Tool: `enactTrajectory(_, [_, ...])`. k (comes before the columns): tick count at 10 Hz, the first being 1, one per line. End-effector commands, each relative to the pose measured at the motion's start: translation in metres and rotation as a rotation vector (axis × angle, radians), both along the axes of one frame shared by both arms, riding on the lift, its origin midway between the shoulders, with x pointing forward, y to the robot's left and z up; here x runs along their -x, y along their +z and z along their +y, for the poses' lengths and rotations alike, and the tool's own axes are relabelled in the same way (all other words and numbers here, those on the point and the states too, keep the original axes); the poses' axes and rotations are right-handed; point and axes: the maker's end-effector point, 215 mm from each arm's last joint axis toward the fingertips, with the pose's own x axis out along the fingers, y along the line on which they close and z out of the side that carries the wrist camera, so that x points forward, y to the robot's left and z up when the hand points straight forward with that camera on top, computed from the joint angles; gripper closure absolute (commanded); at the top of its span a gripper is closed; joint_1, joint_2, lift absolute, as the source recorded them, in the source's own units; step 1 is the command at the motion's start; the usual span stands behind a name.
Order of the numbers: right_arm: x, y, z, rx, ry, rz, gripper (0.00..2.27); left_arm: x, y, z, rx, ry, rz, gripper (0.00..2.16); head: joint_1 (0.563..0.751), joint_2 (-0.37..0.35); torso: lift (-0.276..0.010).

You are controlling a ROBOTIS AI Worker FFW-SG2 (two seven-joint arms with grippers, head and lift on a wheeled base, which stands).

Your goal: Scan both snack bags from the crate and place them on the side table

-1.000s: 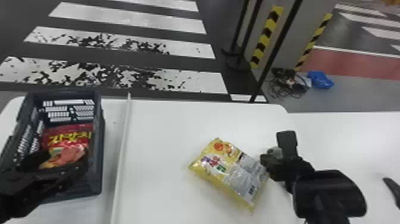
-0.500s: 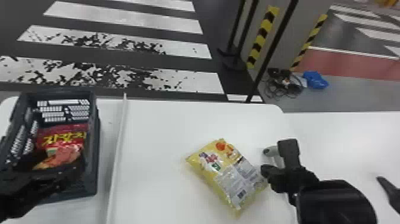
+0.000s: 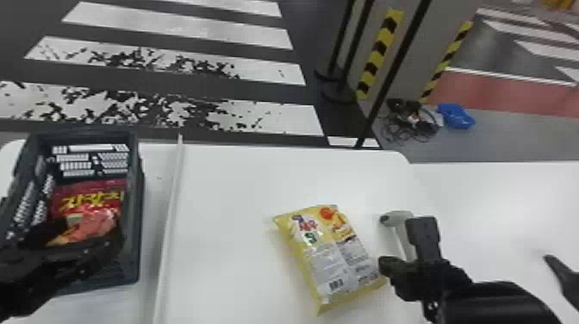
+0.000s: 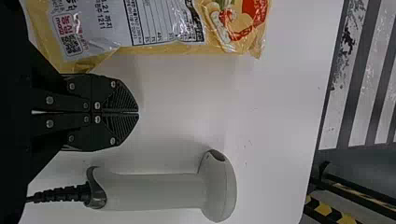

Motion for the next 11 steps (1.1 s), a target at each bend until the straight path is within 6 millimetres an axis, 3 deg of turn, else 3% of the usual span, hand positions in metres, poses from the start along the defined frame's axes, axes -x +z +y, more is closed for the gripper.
enactTrajectory(1, [0.012,0.004,0.01,-0.02,0.001,0.015,2.26,0.0,-0.001,-0.001,0.002,-0.001,0.003,0.03,0.695,-0.252,-0.095])
enactTrajectory(4, [0.032,0.003,0.026,-0.04,0.001,0.054,2.26,0.001,-0.004,-0.001,0.009,-0.001,0.008,0.03,0.695,-0.234,-0.095])
enactTrajectory(7, [0.05,0.004,0.027,-0.039,-0.012,0.087,2.26,0.001,-0.004,-0.001,0.009,-0.001,0.01,0.03,0.695,-0.229,-0.095])
enactTrajectory(11, [0.057,0.003,0.025,-0.034,-0.024,0.11,2.26,0.001,-0.006,-0.001,0.012,0.0,0.013,0.03,0.695,-0.238,-0.095])
